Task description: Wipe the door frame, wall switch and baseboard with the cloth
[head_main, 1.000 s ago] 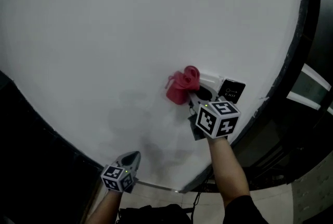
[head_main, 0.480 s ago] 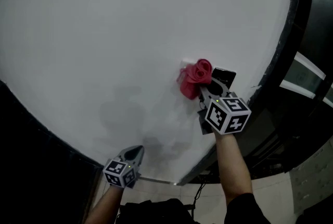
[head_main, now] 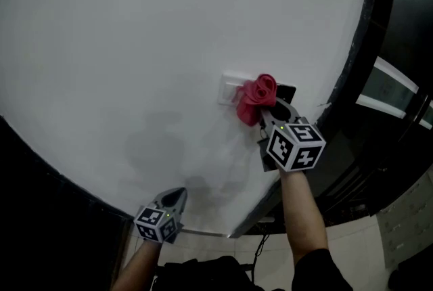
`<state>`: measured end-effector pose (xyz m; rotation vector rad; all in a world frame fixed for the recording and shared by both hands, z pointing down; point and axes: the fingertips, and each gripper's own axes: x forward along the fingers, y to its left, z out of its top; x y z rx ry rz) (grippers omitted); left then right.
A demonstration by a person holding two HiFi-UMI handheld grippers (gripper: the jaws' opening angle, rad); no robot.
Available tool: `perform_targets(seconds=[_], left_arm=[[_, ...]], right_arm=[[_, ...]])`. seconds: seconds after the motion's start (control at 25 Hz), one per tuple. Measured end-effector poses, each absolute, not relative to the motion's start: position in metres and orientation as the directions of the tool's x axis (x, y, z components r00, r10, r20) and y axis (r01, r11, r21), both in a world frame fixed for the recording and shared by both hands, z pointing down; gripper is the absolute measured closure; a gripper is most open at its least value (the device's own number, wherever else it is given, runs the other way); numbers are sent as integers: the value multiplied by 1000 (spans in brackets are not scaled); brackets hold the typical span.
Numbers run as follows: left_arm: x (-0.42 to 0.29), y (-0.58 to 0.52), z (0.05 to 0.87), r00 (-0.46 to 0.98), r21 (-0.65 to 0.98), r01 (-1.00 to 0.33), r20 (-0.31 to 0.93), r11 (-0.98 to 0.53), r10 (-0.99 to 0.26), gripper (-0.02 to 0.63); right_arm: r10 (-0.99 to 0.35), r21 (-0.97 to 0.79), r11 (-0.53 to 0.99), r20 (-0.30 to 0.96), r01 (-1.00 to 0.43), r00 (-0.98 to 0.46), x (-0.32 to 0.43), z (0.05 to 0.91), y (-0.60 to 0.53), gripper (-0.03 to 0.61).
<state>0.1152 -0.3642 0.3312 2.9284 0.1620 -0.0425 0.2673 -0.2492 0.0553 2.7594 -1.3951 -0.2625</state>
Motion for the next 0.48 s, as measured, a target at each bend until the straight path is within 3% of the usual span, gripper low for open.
perform_targets(seconds=[0.48], left_arm=[[128,-343,329,988,177,154,-17,-972,153,623]], right_arm=[[-733,132,-680,-171,-722,659,286,55,-202,515]])
